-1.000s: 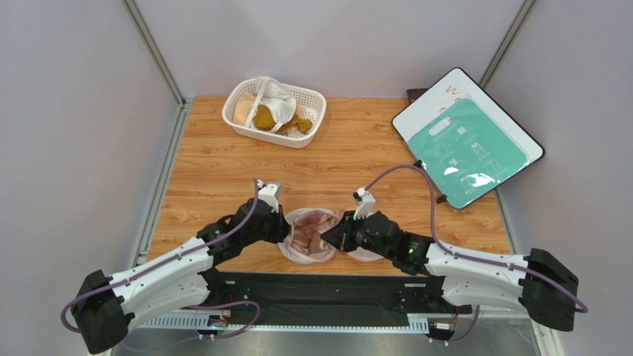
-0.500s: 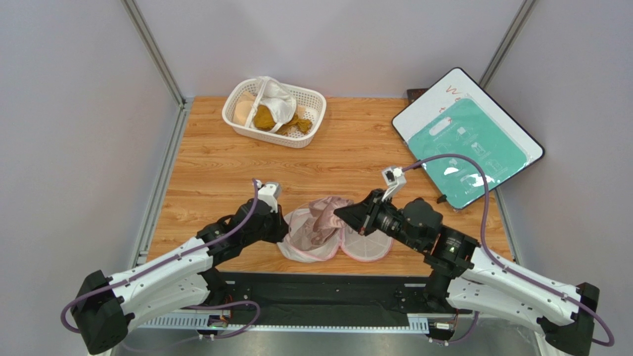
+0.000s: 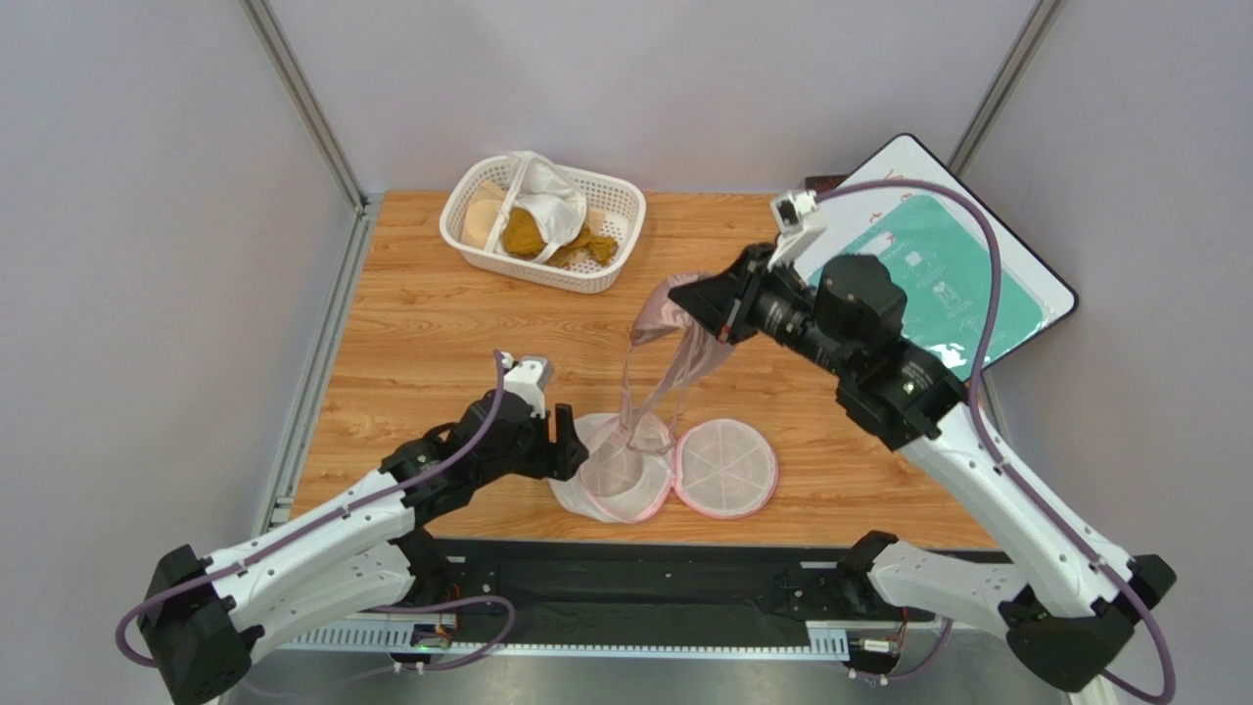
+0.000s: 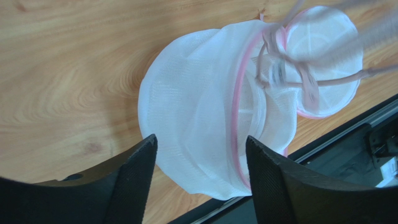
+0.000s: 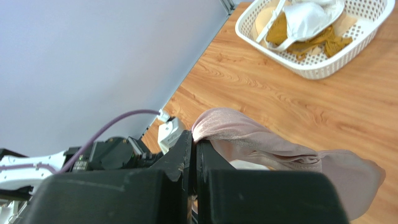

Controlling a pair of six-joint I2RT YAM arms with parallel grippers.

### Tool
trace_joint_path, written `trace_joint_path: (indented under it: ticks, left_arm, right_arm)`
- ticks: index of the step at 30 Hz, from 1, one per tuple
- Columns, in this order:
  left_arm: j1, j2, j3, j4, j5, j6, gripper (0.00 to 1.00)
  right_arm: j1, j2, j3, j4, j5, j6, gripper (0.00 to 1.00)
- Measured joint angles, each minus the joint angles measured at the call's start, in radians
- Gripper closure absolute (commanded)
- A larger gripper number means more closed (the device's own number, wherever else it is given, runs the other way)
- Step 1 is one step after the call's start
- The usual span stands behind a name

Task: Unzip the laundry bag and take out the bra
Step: Pick up the bra from the laundry bag, then place the bra in the bin.

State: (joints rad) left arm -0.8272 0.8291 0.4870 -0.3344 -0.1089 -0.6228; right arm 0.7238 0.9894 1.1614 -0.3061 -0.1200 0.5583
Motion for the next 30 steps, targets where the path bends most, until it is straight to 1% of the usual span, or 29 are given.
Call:
trace_joint_path:
  ticks: [2,5,10,14,19,21,24,30]
  left_arm:
    - [0.005,-0.016,0.018,-0.013,-0.003,0.0,0.14]
    - [0.005,-0.035,0.04,-0.029,-0.004,0.008,0.14]
    - [0.01,-0.063,0.088,-0.071,-0.006,0.027,0.05]
    - [0.014,-0.082,0.115,-0.109,-0.009,0.039,0.03]
    - [0.016,-0.113,0.142,-0.151,-0.014,0.05,0.02]
    - [0.018,-0.132,0.148,-0.166,-0.019,0.051,0.02]
    - [0.018,-0.153,0.154,-0.187,-0.026,0.053,0.01]
    - [0.019,-0.194,0.166,-0.227,-0.041,0.061,0.01]
  right_arm:
    - [-0.045,0.085,0.103,-0.016,-0.054,-0.022,1.0]
    - [-0.077,0.187,0.225,-0.025,-0.111,-0.051,1.0]
    - [-0.11,0.38,0.48,-0.049,-0.19,-0.1,1.0]
    - [-0.142,0.538,0.683,-0.052,-0.242,-0.122,1.0]
    - [-0.177,0.806,1.004,-0.04,-0.279,-0.151,1.0]
    - [-0.191,0.927,1.128,-0.002,-0.295,-0.154,1.0]
    - [-0.211,1.078,1.24,0.084,-0.302,-0.148,1.0]
    - [-0.237,1.337,1.345,0.3,-0.284,-0.091,1.0]
